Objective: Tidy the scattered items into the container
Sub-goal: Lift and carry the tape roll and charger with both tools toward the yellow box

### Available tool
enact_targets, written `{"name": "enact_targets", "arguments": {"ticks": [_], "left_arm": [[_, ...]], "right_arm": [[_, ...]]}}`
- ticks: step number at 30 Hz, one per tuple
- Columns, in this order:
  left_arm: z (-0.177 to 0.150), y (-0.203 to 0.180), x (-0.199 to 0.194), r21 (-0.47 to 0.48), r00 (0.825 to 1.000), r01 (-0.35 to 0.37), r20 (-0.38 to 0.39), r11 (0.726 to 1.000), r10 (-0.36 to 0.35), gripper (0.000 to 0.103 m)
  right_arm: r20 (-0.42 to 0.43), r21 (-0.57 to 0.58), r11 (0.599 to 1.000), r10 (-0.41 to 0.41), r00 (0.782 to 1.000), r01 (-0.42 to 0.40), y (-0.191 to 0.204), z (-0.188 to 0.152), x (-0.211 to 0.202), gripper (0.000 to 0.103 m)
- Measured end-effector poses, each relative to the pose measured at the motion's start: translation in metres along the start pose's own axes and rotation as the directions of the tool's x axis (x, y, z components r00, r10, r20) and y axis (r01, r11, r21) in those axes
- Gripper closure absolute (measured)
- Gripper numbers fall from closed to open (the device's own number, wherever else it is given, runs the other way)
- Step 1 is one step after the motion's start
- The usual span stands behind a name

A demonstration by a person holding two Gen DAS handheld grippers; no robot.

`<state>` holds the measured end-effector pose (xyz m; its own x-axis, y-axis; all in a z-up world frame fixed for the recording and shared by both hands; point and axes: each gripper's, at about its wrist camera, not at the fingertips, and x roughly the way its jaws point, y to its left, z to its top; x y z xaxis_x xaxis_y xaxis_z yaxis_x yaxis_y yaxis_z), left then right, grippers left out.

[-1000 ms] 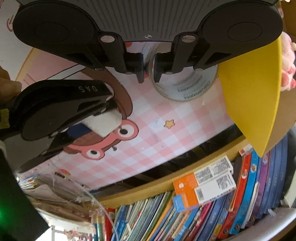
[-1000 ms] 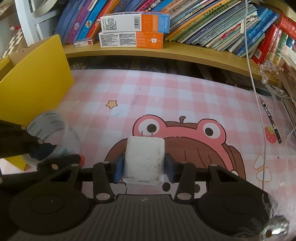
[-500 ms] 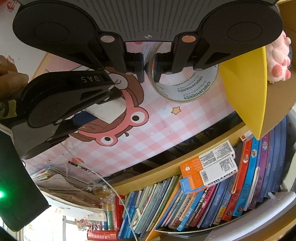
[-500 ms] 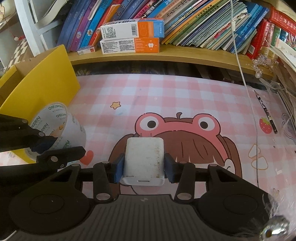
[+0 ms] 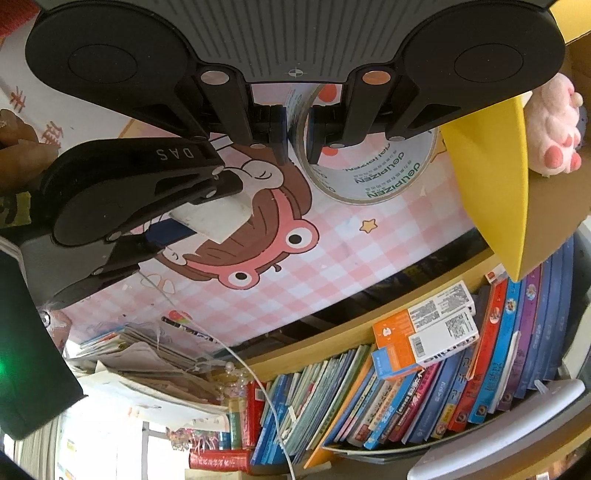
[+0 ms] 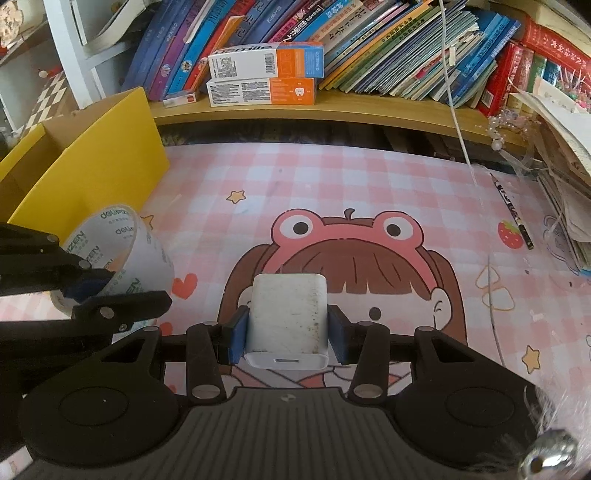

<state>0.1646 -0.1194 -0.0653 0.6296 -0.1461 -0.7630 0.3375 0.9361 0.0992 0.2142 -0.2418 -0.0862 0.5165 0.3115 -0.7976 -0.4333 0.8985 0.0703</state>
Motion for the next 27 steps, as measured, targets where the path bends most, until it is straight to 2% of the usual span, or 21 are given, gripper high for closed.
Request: {"name": "enact_targets", "arguments": {"ticks": [27], "left_arm": [[-0.020, -0.008, -0.064, -0.017, 0.997, 0.026, 0.073, 1.000, -0.024, 0.094]], "right_arm": [[0.059, -0.036, 0.999, -0.021, 0.998, 0.023, 0.028, -0.026, -0.062, 0.061]]}}
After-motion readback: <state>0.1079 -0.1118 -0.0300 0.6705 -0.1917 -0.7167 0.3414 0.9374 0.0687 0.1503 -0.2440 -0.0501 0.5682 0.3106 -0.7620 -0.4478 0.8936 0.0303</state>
